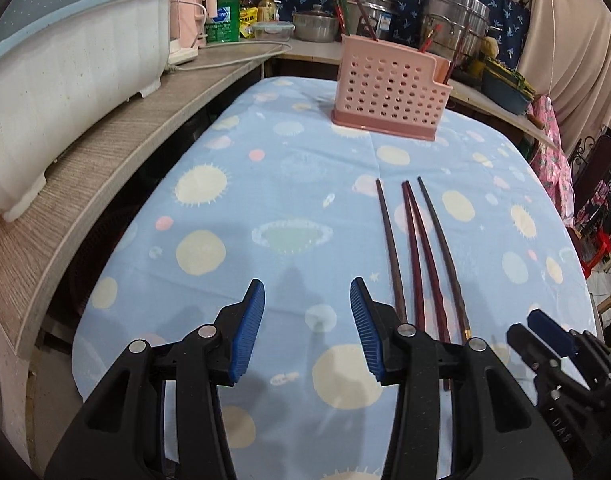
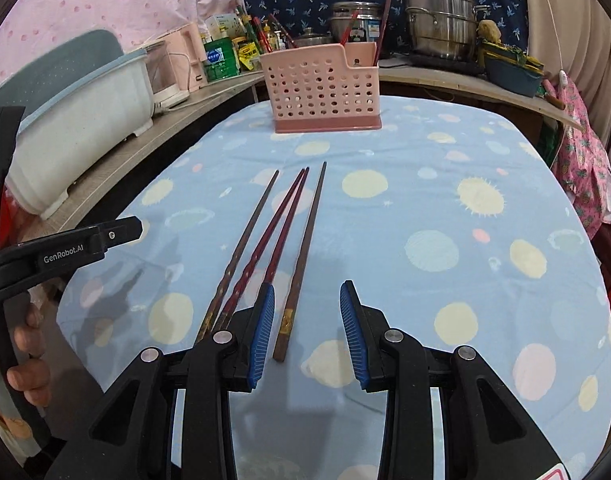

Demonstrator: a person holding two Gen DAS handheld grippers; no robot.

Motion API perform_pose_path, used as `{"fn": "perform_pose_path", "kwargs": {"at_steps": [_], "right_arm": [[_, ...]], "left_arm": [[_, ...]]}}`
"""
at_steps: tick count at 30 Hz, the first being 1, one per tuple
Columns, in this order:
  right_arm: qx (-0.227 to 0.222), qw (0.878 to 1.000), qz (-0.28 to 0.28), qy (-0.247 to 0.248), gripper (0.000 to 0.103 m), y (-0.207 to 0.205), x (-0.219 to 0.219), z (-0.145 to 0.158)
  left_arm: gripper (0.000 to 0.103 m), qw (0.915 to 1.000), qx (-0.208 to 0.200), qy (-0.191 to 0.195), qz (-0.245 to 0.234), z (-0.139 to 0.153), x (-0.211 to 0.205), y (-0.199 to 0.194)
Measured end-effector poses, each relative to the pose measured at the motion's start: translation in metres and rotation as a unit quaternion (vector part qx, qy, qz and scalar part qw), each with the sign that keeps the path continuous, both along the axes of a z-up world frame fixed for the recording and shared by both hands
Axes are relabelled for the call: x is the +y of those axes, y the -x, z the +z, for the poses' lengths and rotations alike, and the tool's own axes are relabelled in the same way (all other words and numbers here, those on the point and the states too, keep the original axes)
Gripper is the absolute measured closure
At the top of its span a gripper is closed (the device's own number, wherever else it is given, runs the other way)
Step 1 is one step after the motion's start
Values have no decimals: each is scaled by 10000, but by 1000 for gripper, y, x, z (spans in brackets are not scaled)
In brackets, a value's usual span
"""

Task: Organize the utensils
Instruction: 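Move both open tools back down to the remaining chopsticks, then close the right tool on a brown gold-banded chopstick while the left tool grasps a dark brown one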

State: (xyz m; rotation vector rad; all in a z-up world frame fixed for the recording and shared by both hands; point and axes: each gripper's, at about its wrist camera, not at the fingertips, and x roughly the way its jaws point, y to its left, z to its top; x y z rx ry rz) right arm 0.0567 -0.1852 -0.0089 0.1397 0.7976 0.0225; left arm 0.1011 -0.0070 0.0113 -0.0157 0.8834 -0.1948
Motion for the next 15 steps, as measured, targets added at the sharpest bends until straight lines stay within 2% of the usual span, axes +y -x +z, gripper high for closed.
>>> {"fn": "perform_pose_path", "kwargs": {"at_steps": [9,12,15], "right_arm": [[256,9996,120,55,70,-7,17,-29],[317,9994,117,101,73,-9,18,-36],[322,9992,107,203,80,-9,19,-40]], "left_arm": [[59,9999,146,-23,-46,-13,-3,6],[57,9998,186,-31,-60,-15,-4,6],[56,9997,204,-45,-97,-18,-6,7]]}}
